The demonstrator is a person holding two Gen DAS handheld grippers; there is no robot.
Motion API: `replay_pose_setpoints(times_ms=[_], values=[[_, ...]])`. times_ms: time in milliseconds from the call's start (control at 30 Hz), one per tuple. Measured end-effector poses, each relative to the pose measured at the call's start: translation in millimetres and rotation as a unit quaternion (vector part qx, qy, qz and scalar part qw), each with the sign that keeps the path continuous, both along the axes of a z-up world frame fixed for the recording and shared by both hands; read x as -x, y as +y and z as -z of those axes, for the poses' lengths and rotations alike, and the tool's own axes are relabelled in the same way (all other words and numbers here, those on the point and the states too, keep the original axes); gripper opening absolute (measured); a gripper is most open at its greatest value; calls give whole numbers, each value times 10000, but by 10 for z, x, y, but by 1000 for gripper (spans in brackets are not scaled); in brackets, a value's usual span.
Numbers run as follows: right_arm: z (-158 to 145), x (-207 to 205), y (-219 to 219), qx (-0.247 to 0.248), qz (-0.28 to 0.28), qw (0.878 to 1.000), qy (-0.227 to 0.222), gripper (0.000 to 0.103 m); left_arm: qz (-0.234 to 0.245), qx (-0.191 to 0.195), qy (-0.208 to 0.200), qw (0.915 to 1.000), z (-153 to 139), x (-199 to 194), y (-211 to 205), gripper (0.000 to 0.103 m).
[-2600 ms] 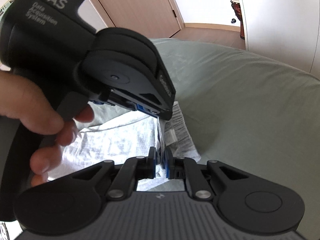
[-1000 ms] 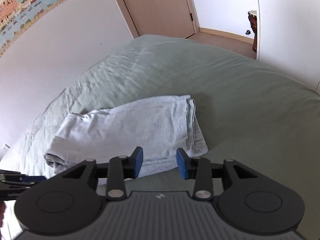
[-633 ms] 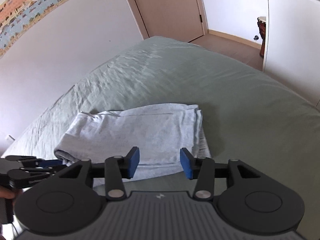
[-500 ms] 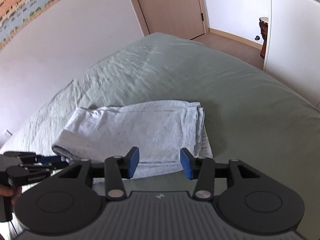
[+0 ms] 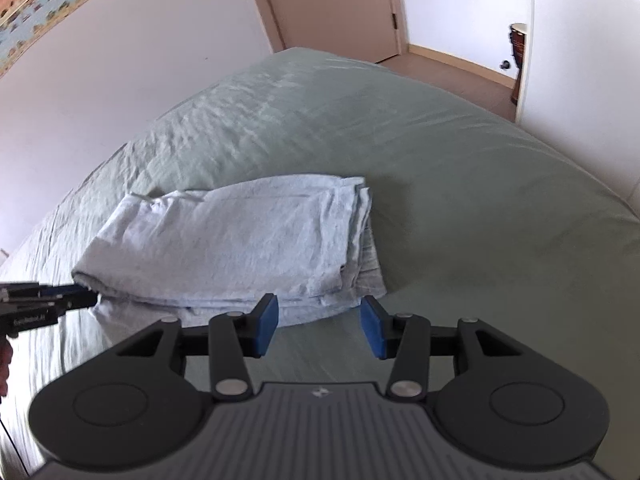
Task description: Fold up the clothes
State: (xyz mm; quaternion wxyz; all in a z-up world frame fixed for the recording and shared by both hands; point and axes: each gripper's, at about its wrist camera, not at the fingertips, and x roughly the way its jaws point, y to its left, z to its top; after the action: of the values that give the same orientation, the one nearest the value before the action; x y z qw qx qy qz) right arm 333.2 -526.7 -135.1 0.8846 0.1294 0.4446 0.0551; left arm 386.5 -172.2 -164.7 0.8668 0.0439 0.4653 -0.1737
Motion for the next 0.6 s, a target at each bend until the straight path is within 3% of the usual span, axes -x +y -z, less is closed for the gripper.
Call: replay_pose_setpoints(times_ms=[167,400,433,467,600], values=[[18,-75,-129,-386,278,9989,-34,49,-57,-10,114,9999,53,-11,37,25],[248,-261,-272,-1106,686,9910,307,49,-79,-9,148,9999,52,-73,22,25],[272,-271,-269,-1134,732,9903,341,44,-104,26,177,9998,65,-77,37,25],[281,-273,-263,-1137,754,9900,350,29,-123,60,189,9997,69,-76,55,25],[218,-257,-208,-946,621,9931,301,21,-212,182,238,9993,38,-84,124,24]])
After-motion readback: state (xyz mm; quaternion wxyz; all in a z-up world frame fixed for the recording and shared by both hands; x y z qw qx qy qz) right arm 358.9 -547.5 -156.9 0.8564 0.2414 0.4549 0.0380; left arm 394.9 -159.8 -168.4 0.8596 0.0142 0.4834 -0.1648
